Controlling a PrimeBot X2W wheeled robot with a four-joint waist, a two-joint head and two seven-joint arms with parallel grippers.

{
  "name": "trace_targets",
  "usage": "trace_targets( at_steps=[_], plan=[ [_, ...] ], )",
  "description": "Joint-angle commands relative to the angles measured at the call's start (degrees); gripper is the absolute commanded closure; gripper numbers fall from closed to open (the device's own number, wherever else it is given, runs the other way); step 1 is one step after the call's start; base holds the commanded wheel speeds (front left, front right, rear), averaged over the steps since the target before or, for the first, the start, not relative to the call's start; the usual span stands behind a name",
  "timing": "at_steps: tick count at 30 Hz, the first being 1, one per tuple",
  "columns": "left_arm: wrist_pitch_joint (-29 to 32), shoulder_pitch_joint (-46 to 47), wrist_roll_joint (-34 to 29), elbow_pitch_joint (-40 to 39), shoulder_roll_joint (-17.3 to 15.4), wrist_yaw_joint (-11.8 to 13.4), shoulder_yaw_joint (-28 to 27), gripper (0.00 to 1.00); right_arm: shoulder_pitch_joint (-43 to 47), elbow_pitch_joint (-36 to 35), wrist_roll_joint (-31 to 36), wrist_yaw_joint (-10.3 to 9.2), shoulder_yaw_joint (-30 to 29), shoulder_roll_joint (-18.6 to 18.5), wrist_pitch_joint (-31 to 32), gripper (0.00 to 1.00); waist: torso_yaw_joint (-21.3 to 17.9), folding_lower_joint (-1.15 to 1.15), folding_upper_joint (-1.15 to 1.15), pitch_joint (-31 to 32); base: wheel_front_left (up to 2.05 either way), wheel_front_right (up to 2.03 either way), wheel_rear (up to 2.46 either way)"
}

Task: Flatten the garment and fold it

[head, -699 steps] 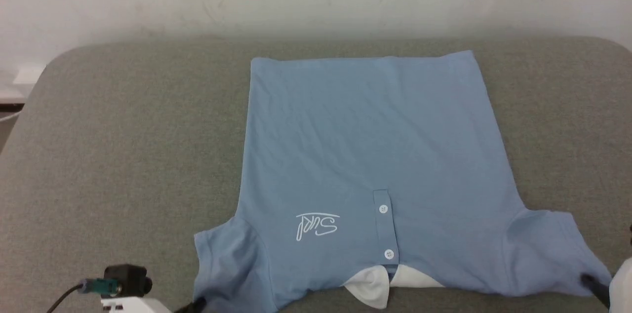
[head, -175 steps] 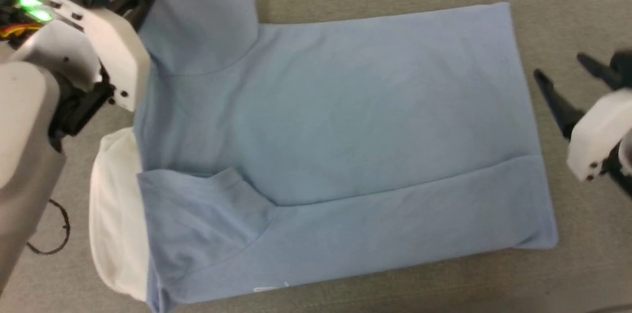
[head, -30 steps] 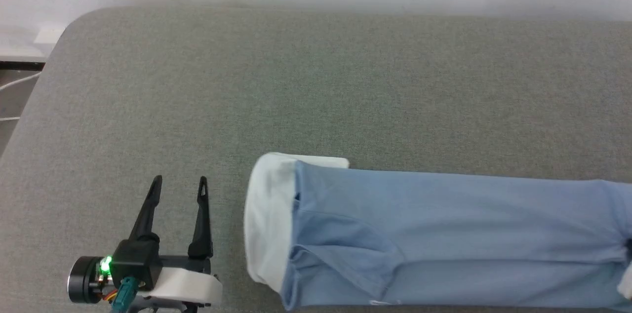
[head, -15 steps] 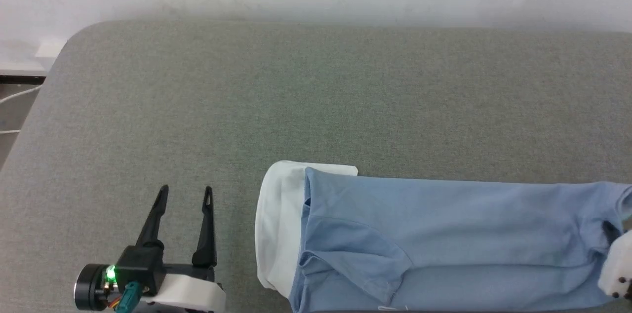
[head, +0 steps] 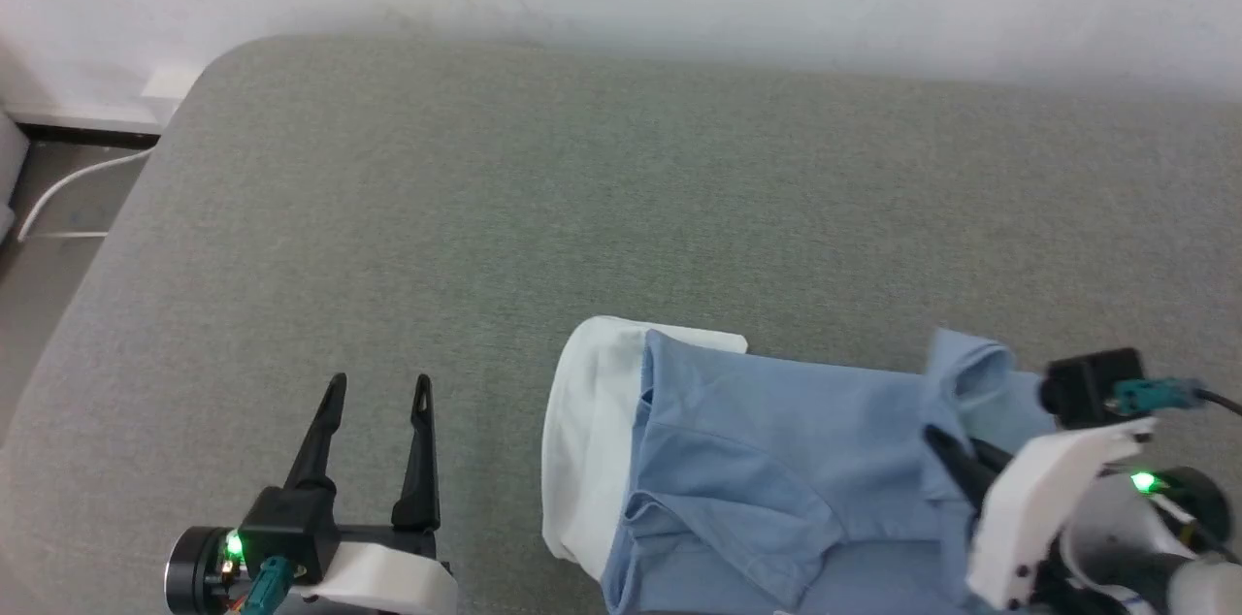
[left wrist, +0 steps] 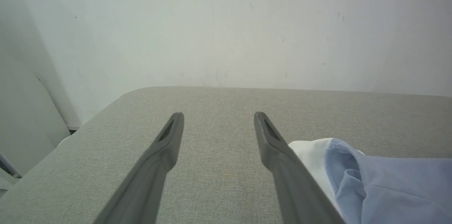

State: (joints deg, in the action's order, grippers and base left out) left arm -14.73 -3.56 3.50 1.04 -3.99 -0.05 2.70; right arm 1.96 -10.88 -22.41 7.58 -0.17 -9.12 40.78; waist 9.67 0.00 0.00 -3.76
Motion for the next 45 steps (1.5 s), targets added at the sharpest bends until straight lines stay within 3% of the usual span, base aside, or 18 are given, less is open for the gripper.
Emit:
trace_targets(
  at_steps=[1,8,20,21,22,23,30,37,40,45],
  plan=[
    [-0.3,-0.7,-0.3,0.2,0.1,-0.6,-0.2,0.00,-1.4,-0.6,-1.3,-0.09,1.9,1.7,0.8,1.00,1.8,0.00,0.00,0.8,0.00,0.00,0.00],
    [-0.3,-0.7,-0.9,0.5,0.3,-1.3,-0.6,0.00,-4.8,3.1,-4.6,-0.09,7.8,5.9,0.5,1.00,5.3,0.00,0.00,1.6,0.00,0.00,0.00],
    [-0.3,-0.3,-1.6,1.0,0.5,-1.6,0.2,0.00,-11.9,20.3,-5.9,-0.09,13.2,6.2,-9.5,1.00,9.4,0.00,0.00,0.4,0.00,0.00,0.00],
    [-0.3,-0.2,-1.6,1.1,0.6,-1.6,0.3,0.00,-12.5,22.0,-5.8,-0.09,13.5,6.2,-10.3,0.96,9.7,0.00,0.00,0.4,0.00,0.00,0.00],
    [-0.3,-0.2,-1.6,1.2,0.6,-1.6,0.4,0.00,-13.2,23.6,-5.8,-0.09,13.9,6.2,-11.4,0.19,10.0,0.00,0.00,0.4,0.00,0.00,0.00],
    [-0.3,-0.1,-1.6,1.4,0.6,-1.5,0.5,0.00,-13.7,25.0,-6.3,-0.09,14.7,6.2,-12.1,0.00,10.2,0.00,0.00,0.4,0.00,0.00,0.00],
    [-0.3,-0.6,-1.7,2.2,0.6,-1.5,0.3,0.00,-16.3,29.5,-11.4,-0.09,21.9,6.2,-16.6,0.00,10.4,0.00,0.00,2.2,0.00,0.00,0.00],
    [-0.3,-1.1,-1.7,2.1,0.0,-2.0,-0.4,0.00,-19.5,30.7,-6.8,-0.09,21.0,6.1,-20.3,0.00,8.2,0.00,0.00,4.1,0.00,0.00,0.00],
    [-0.3,-1.2,-1.8,1.5,0.0,-2.2,-0.5,0.00,-21.2,29.3,-2.5,-0.09,21.0,3.5,-22.8,0.00,6.7,0.00,0.00,4.5,0.00,0.00,0.00],
    [-0.3,-1.0,-1.6,0.6,0.0,-2.4,-0.7,0.00,-24.0,26.1,6.1,-0.09,22.1,-4.9,-30.6,0.00,3.8,0.00,0.00,4.8,0.00,0.00,0.00]
  ],
)
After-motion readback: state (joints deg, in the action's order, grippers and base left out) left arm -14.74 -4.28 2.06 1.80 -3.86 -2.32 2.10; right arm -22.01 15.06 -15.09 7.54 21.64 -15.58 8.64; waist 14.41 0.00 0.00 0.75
